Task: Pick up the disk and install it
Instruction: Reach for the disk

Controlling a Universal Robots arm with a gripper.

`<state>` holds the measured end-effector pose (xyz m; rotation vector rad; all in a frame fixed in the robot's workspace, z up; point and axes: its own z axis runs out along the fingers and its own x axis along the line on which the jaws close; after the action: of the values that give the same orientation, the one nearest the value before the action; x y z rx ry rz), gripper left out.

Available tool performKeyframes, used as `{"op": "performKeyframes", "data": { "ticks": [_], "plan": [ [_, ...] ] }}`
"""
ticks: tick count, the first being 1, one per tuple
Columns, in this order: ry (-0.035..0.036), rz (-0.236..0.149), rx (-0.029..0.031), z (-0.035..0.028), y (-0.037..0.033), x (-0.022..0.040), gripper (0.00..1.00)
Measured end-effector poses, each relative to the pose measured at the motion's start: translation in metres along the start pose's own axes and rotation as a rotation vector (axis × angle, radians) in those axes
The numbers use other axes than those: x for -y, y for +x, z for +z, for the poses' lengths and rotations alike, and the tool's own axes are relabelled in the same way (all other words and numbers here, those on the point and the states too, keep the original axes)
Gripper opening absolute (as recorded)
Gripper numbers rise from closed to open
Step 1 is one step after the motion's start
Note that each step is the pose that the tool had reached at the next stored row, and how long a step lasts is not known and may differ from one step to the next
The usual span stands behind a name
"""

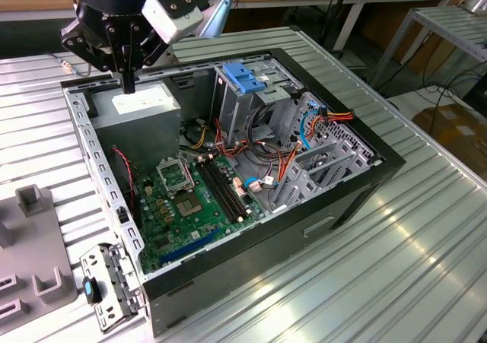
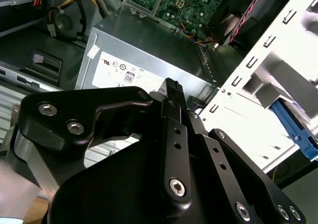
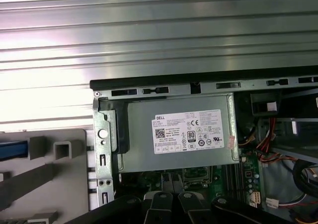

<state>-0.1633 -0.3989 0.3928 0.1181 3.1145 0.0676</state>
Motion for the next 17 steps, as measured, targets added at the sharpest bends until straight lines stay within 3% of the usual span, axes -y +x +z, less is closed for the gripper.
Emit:
{"op": "performKeyframes", "data": {
  "ticks": [17],
  "plan": [
    [0.0,0.0,-0.0002,-0.0001,0.005,0.0004,0.11]
  ]
}}
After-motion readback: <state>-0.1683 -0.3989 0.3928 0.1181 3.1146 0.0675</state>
